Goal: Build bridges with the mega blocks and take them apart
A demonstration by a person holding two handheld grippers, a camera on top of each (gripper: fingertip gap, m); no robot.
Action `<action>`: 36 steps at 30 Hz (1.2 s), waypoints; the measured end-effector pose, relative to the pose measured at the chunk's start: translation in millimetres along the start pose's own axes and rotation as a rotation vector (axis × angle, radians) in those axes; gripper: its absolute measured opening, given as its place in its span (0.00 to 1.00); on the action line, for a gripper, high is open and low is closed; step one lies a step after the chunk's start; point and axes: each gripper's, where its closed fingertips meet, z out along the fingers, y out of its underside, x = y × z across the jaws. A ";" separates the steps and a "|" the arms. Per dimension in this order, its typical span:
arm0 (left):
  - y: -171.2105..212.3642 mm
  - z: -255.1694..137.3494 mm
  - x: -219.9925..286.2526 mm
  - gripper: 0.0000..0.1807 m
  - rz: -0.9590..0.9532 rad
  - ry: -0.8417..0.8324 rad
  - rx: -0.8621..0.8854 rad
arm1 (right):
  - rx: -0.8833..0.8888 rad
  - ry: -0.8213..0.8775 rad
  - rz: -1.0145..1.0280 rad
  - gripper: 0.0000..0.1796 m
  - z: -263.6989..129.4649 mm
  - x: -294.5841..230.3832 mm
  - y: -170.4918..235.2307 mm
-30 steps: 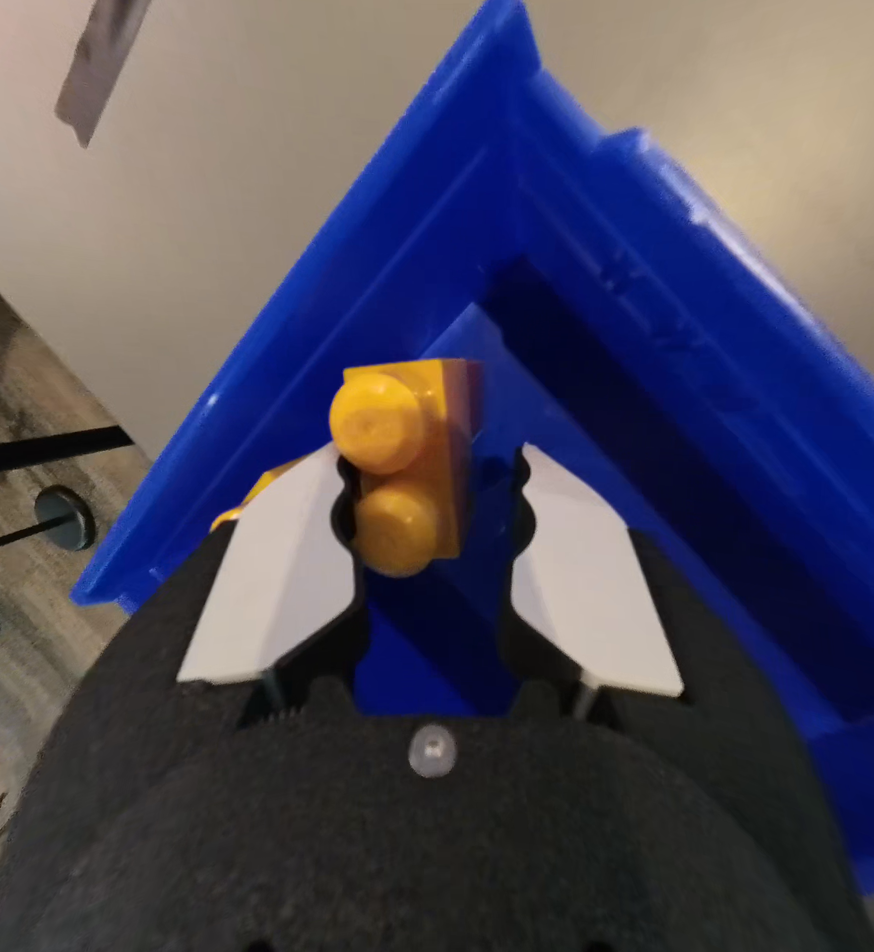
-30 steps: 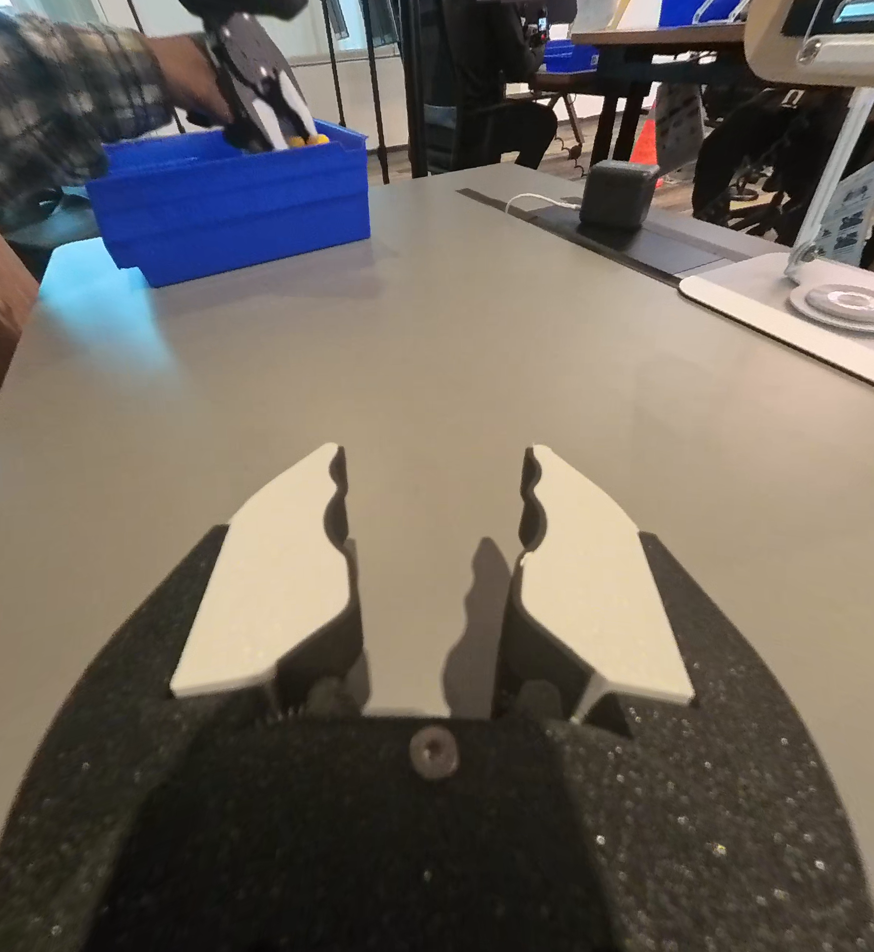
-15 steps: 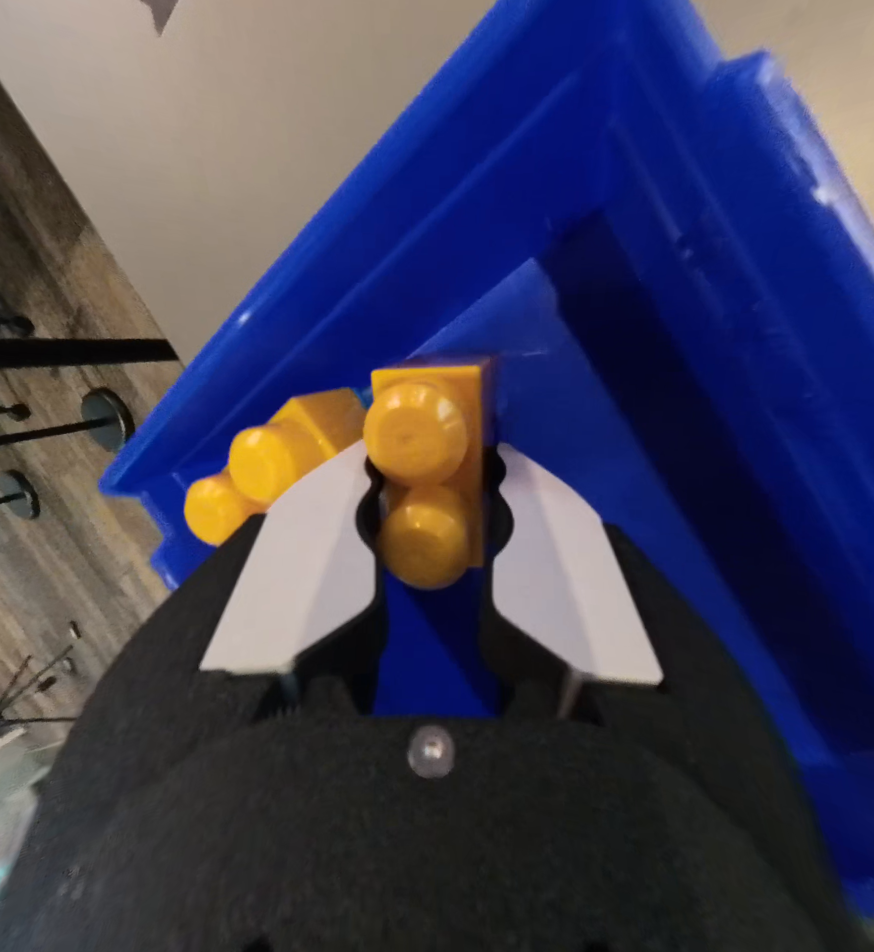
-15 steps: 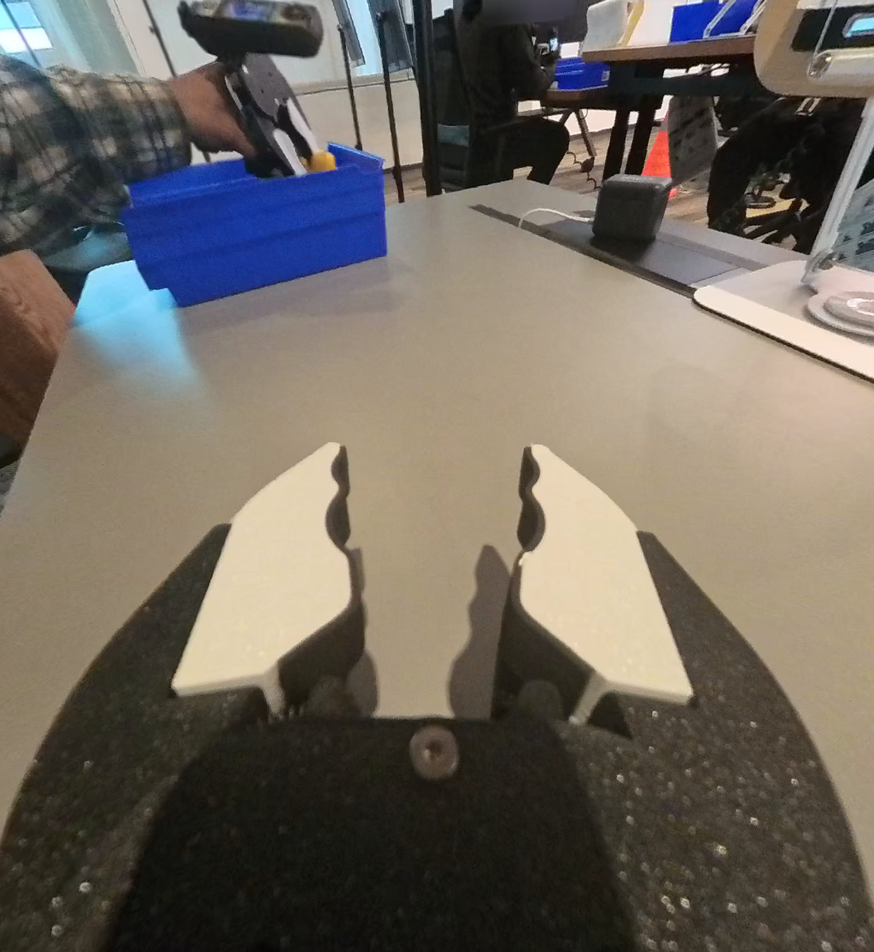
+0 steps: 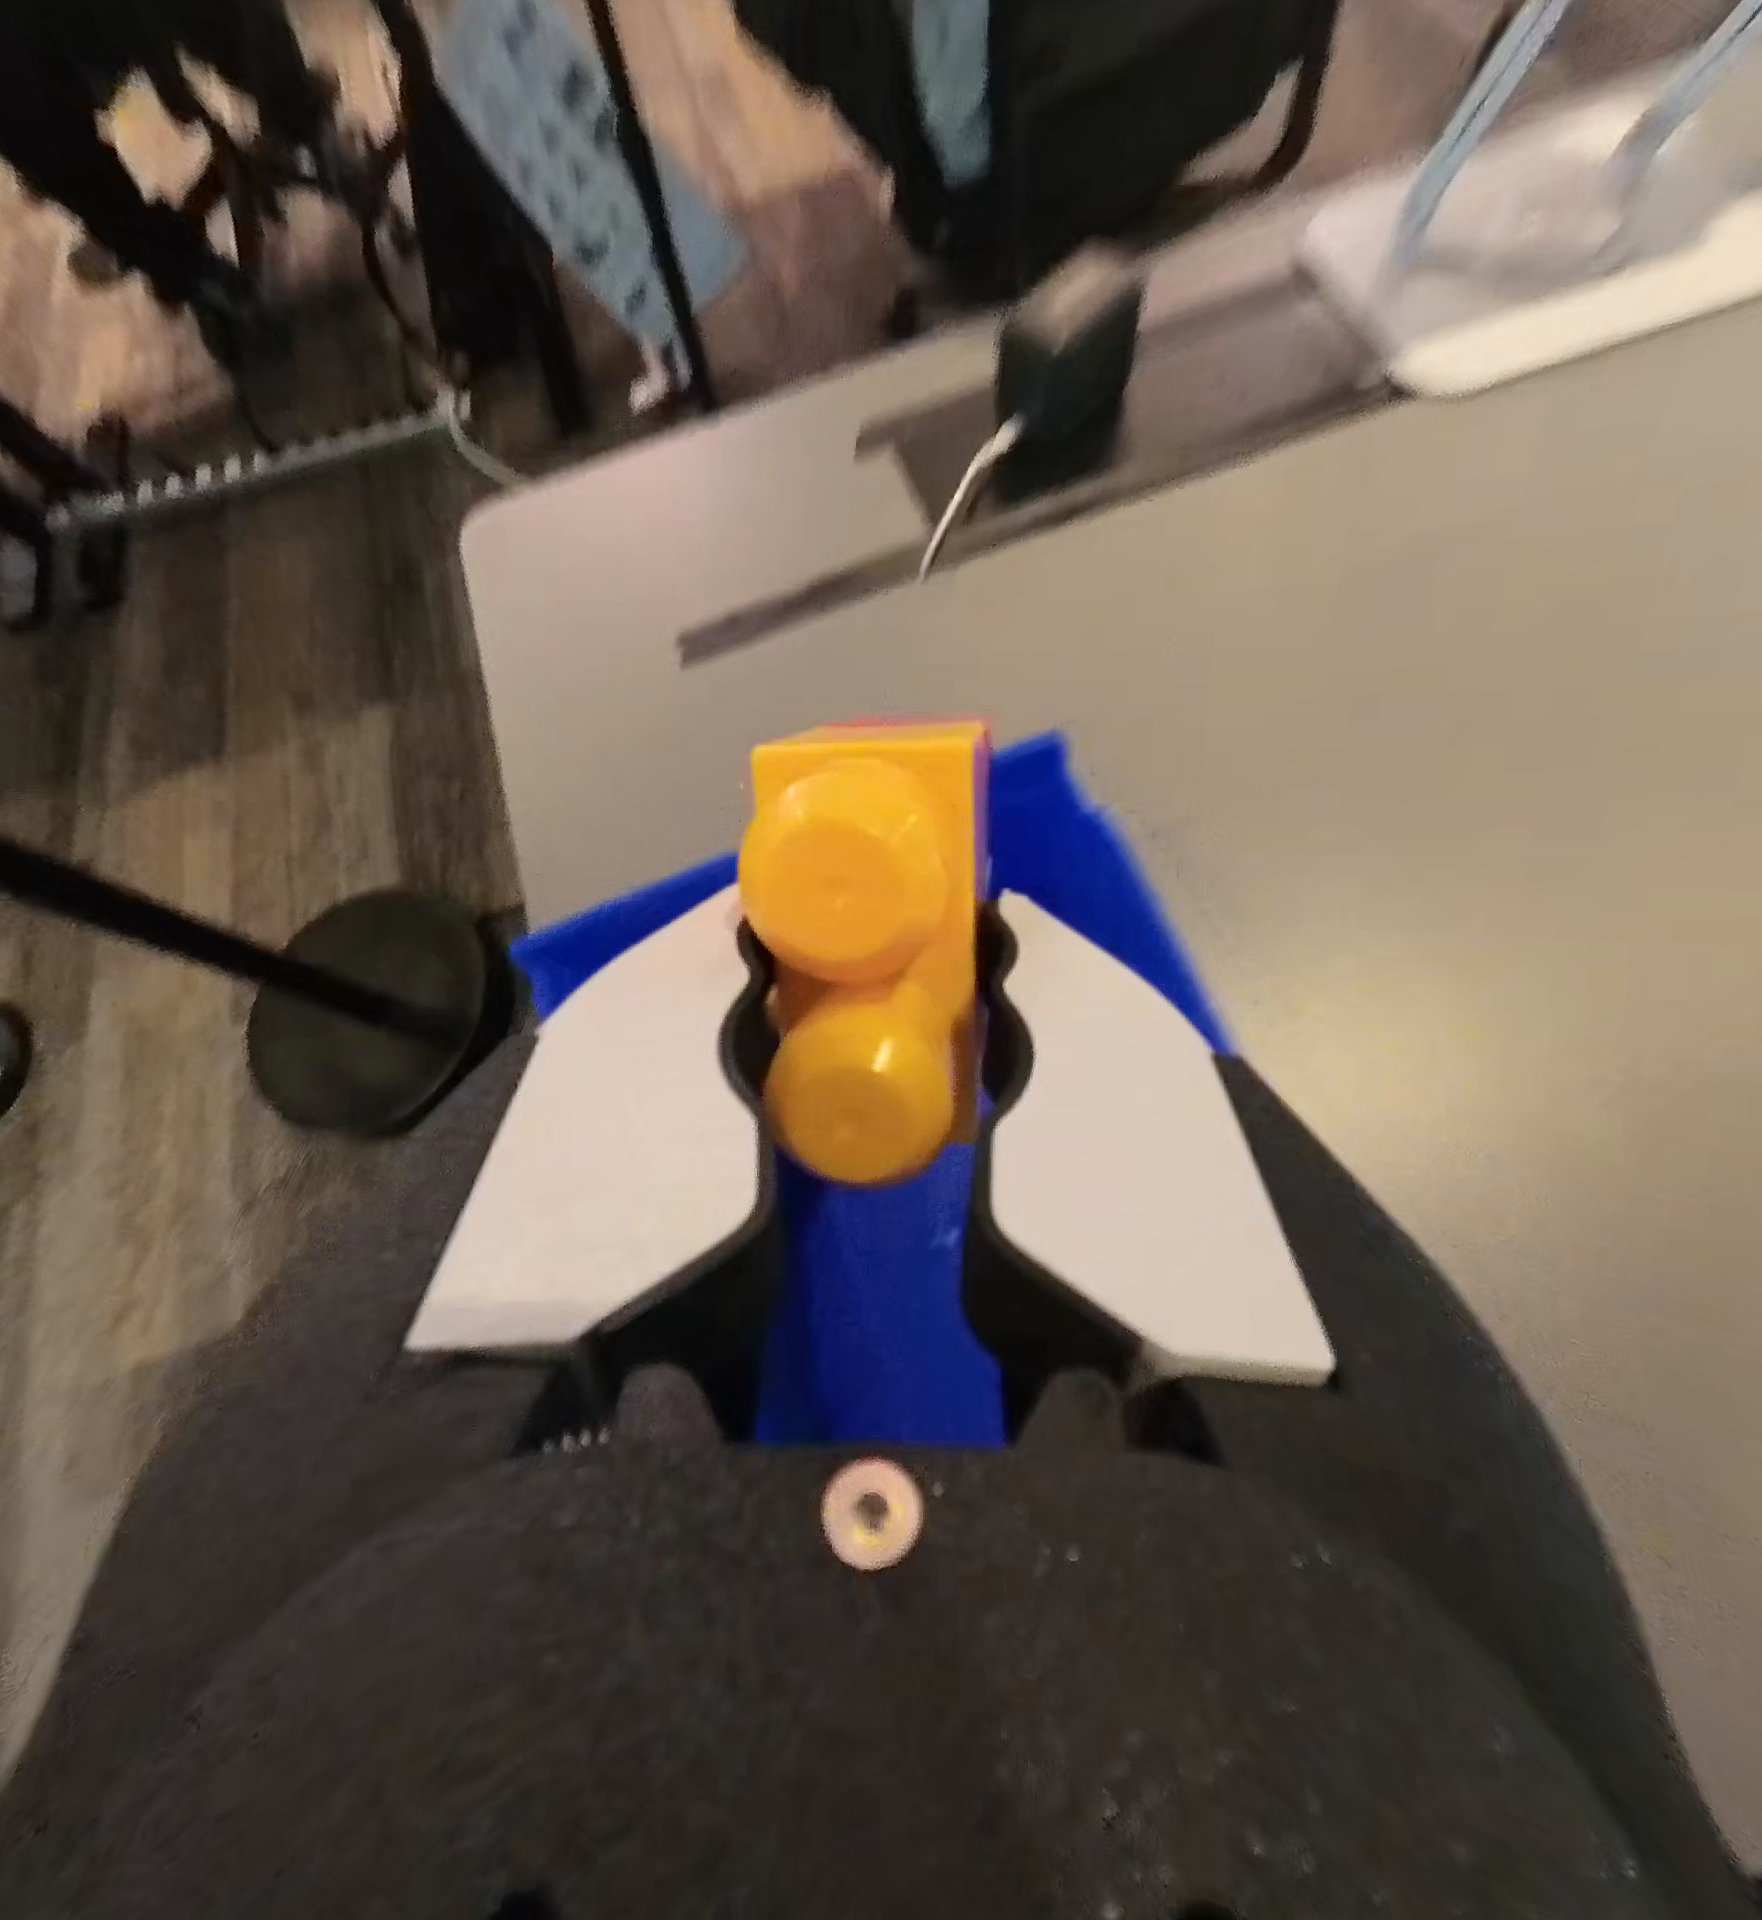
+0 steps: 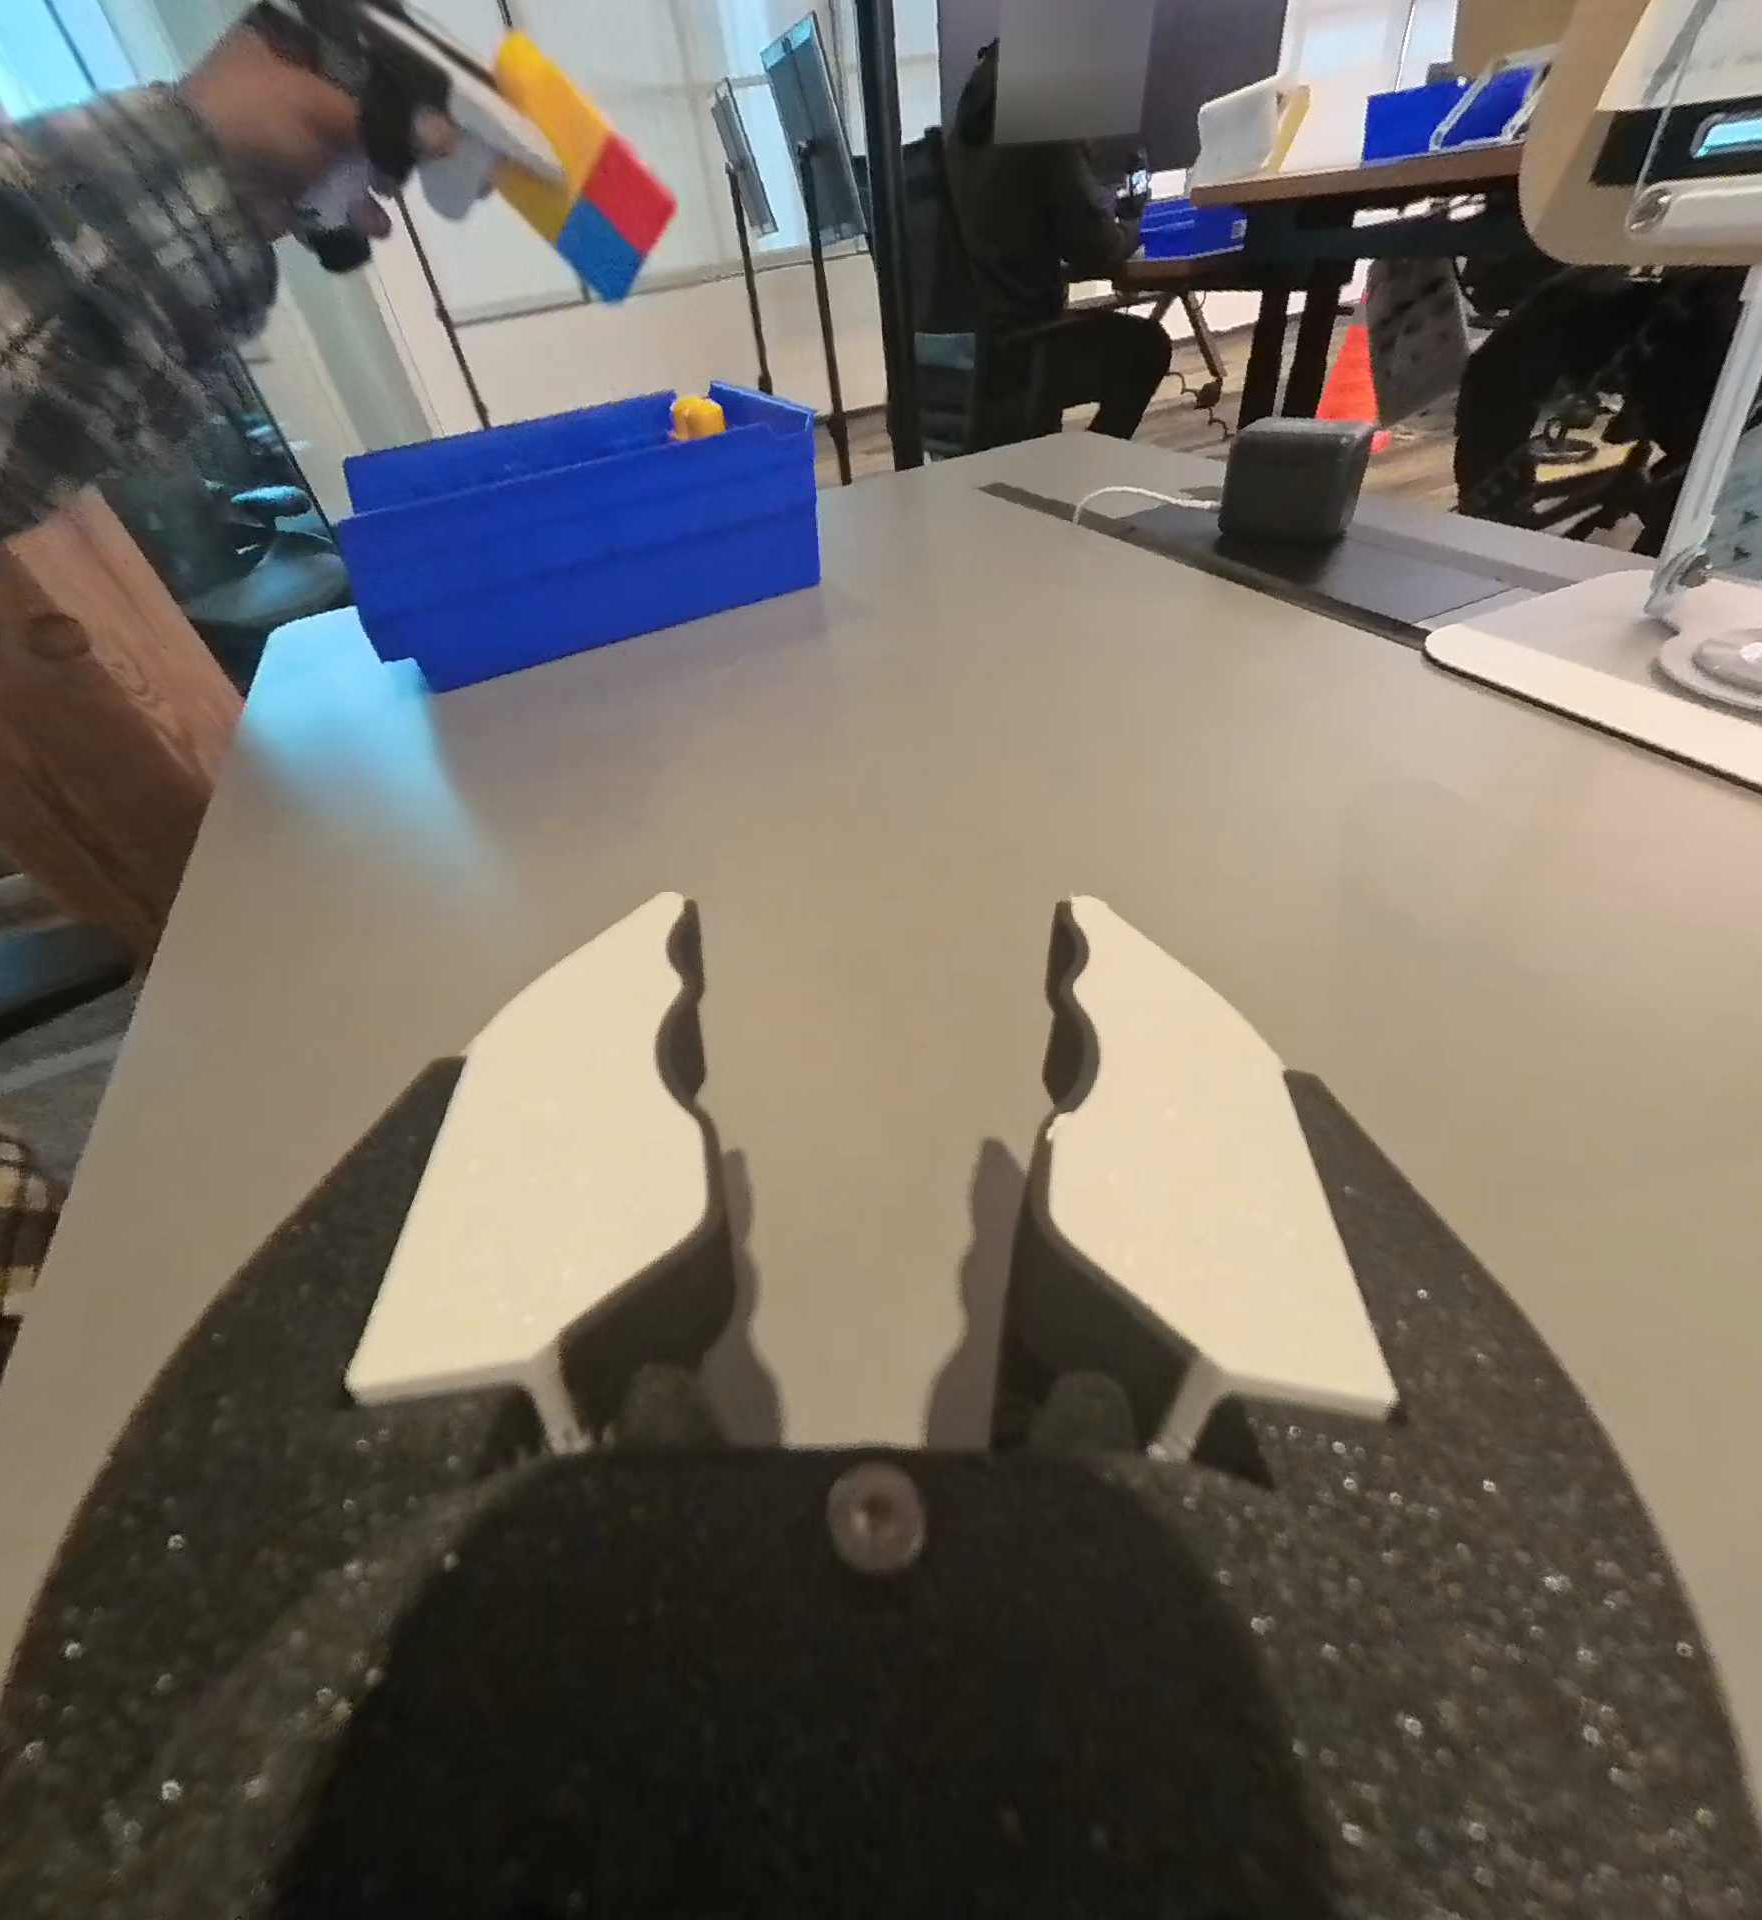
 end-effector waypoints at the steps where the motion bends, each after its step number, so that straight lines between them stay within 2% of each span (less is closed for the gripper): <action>1: -15.6 -5.9 12.0 0.21 0.002 0.025 0.051 | 0.002 0.000 0.005 0.35 0.2 0.5 0.4; 6: -84.6 -17.2 106.3 0.21 0.034 0.216 0.282 | 0.000 -0.004 0.048 0.35 4.1 3.7 4.1; 9: -108.8 -10.7 176.0 0.21 0.055 0.371 0.387 | 0.002 -0.016 0.075 0.35 7.7 3.3 3.8; 13: -118.4 14.9 260.6 0.21 0.021 0.600 0.482 | 0.029 -0.022 0.080 0.36 10.5 3.3 -9.6; 18: -101.7 63.0 338.9 0.21 -0.103 0.861 0.518 | 0.063 -0.023 0.032 0.36 14.2 12.0 -43.0; 24: -59.3 102.8 383.0 0.21 -0.225 1.052 0.527 | 0.150 -0.093 0.077 0.36 24.8 22.5 -76.0; 28: -40.2 110.2 394.7 0.21 -0.306 1.157 0.498 | 0.178 -0.157 0.107 0.36 31.7 17.6 -64.7; 31: -39.2 108.8 402.0 0.21 -0.308 1.185 0.500 | 0.145 -0.219 0.172 0.37 36.7 11.0 -51.5; 36: -34.5 106.8 417.3 0.21 -0.289 1.227 0.480 | 0.111 -0.249 0.161 0.38 42.9 1.4 -42.7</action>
